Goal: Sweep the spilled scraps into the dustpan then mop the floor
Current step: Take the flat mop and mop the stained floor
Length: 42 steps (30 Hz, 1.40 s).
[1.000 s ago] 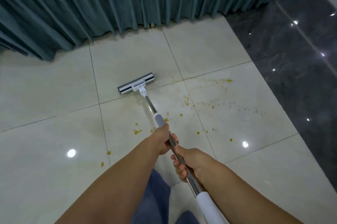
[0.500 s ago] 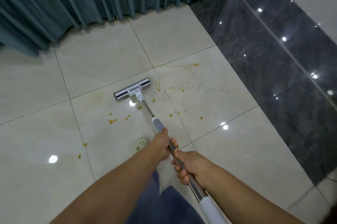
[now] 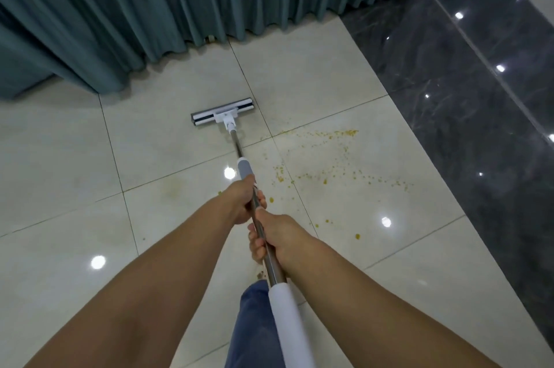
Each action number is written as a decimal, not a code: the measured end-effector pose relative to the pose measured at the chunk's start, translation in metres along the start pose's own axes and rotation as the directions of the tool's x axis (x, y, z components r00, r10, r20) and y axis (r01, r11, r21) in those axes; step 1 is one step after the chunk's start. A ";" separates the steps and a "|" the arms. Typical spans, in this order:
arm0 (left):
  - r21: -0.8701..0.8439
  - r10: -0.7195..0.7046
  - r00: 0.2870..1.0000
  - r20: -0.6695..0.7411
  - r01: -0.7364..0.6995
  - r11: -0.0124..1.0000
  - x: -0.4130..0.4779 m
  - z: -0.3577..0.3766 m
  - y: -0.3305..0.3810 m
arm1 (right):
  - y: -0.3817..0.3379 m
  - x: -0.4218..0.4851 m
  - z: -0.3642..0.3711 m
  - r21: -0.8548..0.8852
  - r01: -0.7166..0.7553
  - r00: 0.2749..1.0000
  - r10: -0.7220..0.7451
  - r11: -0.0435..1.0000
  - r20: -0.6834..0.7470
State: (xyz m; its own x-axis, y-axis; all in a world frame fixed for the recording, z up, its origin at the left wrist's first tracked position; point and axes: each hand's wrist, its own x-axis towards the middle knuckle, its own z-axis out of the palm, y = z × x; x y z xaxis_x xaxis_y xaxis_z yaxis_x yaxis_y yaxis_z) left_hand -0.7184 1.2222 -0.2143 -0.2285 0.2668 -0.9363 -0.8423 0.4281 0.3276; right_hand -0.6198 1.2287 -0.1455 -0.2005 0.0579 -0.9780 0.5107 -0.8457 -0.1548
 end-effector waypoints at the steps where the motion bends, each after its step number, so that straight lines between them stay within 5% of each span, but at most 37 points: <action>1: 0.010 0.003 1.000 -0.006 -0.003 1.000 0.011 0.002 0.019 | -0.018 0.008 0.008 0.017 -0.009 1.000 0.009 1.000 0.007; 10: 0.066 0.025 0.999 -0.021 -0.023 0.998 0.076 0.026 0.115 | -0.121 0.061 0.029 0.011 -0.012 0.999 0.011 1.000 0.047; 21: 0.094 0.005 0.999 -0.043 -0.001 0.996 0.060 0.080 0.049 | -0.086 0.039 -0.062 0.107 -0.022 0.992 0.008 0.994 0.124; 42: -0.023 -0.196 0.977 0.089 0.198 0.980 -0.140 0.282 -0.406 | 0.218 -0.162 -0.452 -0.014 -0.085 0.996 0.085 0.996 -0.038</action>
State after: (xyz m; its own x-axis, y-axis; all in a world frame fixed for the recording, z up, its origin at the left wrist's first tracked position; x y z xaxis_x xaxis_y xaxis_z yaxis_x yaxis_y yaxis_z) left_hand -0.2065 1.2545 -0.1808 -0.0152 0.2536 -0.9672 -0.8819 0.4525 0.1325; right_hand -0.0983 1.2743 -0.0840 -0.1248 0.0060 -0.9922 0.5377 -0.8400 -0.0727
